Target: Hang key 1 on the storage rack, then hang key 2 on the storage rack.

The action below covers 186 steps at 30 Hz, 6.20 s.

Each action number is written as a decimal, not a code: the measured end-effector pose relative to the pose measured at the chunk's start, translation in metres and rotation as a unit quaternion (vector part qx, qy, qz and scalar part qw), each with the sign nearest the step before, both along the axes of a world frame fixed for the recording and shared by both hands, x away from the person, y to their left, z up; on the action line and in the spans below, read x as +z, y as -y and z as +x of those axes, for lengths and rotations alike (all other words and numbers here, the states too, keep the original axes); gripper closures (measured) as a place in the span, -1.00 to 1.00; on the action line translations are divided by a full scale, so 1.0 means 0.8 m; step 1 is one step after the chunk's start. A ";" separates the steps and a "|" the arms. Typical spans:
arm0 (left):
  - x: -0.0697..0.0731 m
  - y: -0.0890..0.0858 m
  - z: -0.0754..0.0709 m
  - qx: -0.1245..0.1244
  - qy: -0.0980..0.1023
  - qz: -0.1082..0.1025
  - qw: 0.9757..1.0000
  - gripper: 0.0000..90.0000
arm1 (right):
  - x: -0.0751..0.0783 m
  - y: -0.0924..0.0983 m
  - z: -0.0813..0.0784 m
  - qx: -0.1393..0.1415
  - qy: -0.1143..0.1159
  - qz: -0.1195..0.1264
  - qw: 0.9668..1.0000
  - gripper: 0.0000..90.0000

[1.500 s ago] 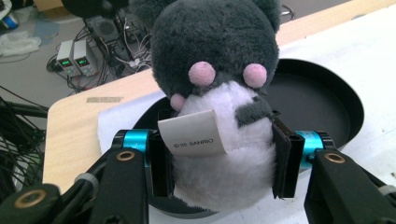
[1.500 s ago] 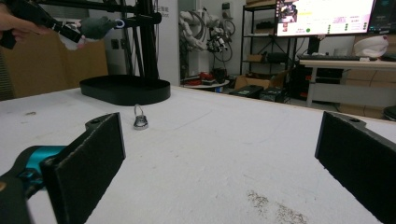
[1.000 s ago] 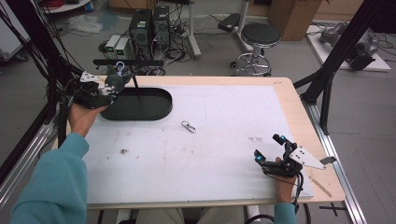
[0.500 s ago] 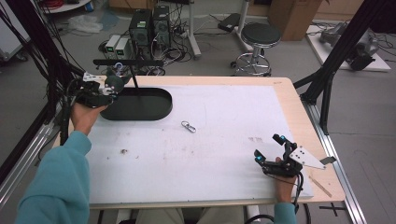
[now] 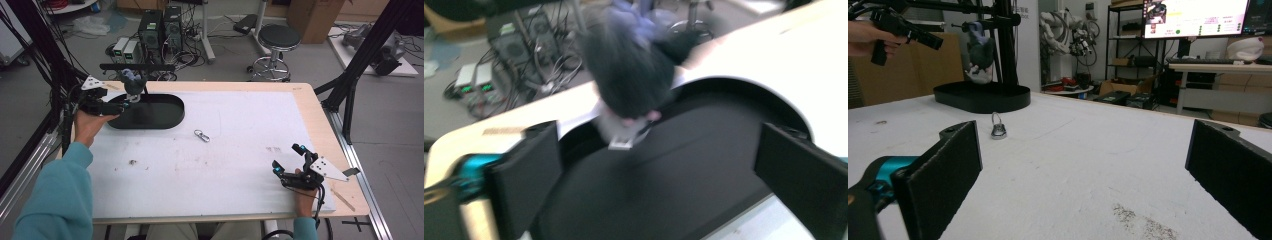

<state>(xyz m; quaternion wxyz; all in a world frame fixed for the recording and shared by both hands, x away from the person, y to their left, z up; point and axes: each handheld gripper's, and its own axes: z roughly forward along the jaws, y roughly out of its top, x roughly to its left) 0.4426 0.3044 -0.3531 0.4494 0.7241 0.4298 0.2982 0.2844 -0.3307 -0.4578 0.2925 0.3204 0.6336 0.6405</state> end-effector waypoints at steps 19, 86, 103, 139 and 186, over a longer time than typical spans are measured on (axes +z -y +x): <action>0.016 -0.006 -0.083 -0.091 0.089 -0.066 0.990 -0.96 | 0.000 0.000 0.000 -0.001 0.002 0.000 1.000 -0.98; -0.007 0.079 -0.094 -0.246 0.050 -0.012 0.968 -0.96 | 0.000 -0.001 0.000 -0.001 0.001 -0.003 1.000 -0.98; 0.008 0.139 -0.043 -0.286 0.019 0.033 0.957 -0.96 | 0.000 0.000 0.000 -0.001 0.004 -0.004 1.000 -0.98; -0.020 0.258 0.026 -0.380 -0.049 0.098 0.918 -0.96 | 0.000 0.000 0.000 0.000 0.001 -0.002 1.000 -0.98; -0.070 0.276 0.042 -0.381 -0.143 0.193 0.893 -0.32 | 0.000 0.000 0.000 -0.001 -0.001 0.001 1.000 -0.98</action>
